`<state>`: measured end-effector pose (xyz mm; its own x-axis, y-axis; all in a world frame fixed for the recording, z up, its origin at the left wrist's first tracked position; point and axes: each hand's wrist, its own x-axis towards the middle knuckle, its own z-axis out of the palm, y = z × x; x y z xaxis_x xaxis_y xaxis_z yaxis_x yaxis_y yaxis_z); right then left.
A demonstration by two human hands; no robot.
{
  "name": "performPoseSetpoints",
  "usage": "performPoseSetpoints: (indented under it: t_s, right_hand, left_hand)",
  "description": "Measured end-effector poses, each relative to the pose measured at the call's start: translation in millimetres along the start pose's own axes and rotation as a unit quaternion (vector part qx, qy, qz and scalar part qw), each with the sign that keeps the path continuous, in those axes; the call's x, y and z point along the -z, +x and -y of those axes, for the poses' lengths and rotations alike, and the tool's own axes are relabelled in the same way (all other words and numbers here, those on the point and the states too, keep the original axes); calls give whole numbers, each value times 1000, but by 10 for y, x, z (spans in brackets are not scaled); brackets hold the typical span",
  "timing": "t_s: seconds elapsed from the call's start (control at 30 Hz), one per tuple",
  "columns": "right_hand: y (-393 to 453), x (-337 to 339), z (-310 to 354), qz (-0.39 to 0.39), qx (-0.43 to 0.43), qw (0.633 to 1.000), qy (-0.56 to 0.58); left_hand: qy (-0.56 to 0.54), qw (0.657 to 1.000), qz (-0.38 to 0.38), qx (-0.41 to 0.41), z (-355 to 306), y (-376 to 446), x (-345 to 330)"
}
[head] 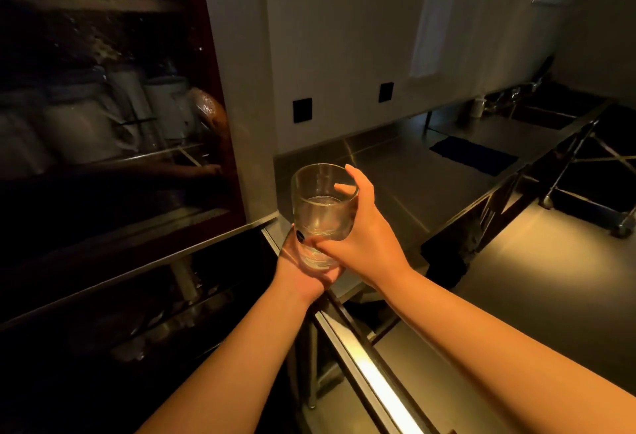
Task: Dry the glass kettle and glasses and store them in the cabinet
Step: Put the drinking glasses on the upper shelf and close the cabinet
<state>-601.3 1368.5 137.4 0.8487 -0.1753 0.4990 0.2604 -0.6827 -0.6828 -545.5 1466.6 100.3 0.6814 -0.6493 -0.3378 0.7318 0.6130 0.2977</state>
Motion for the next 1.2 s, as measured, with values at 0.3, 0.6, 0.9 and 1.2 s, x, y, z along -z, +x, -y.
performPoseSetpoints:
  t_s: [0.3, 0.6, 0.9, 1.2]
  right_hand:
    - [-5, -173, 417, 38, 46, 997, 47]
    - [-36, -532, 994, 69, 91, 992, 62]
    - [-220, -956, 1635, 122, 150, 977, 88]
    - [-469, -1335, 2107, 169, 200, 959, 111]
  left_hand:
    - [0, 998, 44, -45, -257, -430, 129]
    - [0, 995, 31, -94, -639, -1099, 316]
    - [-35, 984, -18, -173, -934, -1937, 655]
    - [-9, 967, -20, -254, -1007, -2615, 966]
